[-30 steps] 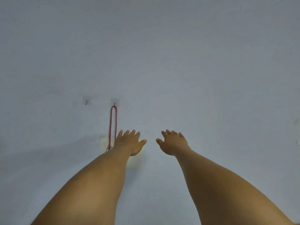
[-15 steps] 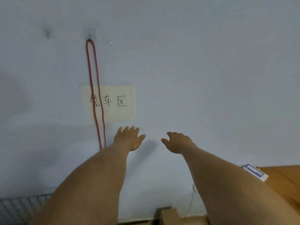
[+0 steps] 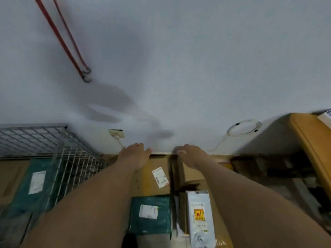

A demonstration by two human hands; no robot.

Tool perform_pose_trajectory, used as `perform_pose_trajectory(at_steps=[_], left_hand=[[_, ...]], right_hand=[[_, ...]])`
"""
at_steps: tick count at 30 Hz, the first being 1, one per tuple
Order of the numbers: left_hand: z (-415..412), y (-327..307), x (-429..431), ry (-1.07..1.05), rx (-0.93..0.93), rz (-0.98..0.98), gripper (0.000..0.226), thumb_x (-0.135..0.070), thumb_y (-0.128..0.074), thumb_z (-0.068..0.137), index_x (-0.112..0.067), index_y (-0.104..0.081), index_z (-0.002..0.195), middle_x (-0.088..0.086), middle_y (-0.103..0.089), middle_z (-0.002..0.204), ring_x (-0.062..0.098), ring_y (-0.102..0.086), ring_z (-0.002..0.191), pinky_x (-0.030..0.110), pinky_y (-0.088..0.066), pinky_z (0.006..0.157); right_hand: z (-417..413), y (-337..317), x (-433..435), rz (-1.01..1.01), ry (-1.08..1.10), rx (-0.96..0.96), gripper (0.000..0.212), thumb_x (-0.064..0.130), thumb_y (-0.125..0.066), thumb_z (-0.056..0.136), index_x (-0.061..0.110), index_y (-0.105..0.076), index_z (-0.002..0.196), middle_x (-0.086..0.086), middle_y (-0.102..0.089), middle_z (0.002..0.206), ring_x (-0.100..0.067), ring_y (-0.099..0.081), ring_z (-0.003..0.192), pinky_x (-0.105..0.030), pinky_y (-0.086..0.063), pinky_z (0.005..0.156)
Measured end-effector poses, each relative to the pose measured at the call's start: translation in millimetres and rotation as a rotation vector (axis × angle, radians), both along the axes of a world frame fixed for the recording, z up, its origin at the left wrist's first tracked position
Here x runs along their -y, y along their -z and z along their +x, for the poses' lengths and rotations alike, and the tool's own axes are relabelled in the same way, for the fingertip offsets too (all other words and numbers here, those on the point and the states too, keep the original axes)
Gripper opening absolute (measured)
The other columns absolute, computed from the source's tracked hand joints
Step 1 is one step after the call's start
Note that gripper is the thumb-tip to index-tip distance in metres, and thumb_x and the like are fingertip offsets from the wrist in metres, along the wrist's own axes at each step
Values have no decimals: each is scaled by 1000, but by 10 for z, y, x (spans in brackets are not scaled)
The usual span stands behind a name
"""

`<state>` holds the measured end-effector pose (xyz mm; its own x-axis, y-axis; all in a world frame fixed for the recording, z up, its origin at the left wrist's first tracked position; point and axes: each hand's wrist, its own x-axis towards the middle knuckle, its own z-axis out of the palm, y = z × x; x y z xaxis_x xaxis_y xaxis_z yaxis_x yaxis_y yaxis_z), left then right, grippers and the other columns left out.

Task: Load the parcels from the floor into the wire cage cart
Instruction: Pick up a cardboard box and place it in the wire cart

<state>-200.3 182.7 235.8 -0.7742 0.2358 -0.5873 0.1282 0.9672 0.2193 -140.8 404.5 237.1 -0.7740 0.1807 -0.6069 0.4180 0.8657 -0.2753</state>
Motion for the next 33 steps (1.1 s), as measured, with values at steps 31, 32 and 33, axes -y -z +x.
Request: perform_pose_trajectory(at_steps=[31,32,33], left_hand=[[-254,5512,1273,-1124,488,728,57,-46,-87,76,-24,-66,124,-3,-77,109,19,-73,101,33,-57,76],[-242,5533,1258,-1130,501,747,65,-50,-88,73,-25,-64,128,-4,-77,110,19,-73,101,35,-58,78],[-226,5541,1251,-1134,513,759,75,-54,-90,67,-28,-62,132,-5,-77,112,20,-73,103,38,-59,82]], right_hand=[[-191,5417,561,-553,1055,98,75,62,-84,72,25,-63,133,-2,-73,117,-24,-73,98,-39,-61,83],[-170,5432,570,-572,1053,88,65,57,-84,75,25,-65,128,-2,-73,115,-22,-73,97,-37,-61,82],[-150,5431,588,-591,1056,79,51,51,-84,79,26,-67,120,0,-74,111,-19,-73,95,-33,-60,76]])
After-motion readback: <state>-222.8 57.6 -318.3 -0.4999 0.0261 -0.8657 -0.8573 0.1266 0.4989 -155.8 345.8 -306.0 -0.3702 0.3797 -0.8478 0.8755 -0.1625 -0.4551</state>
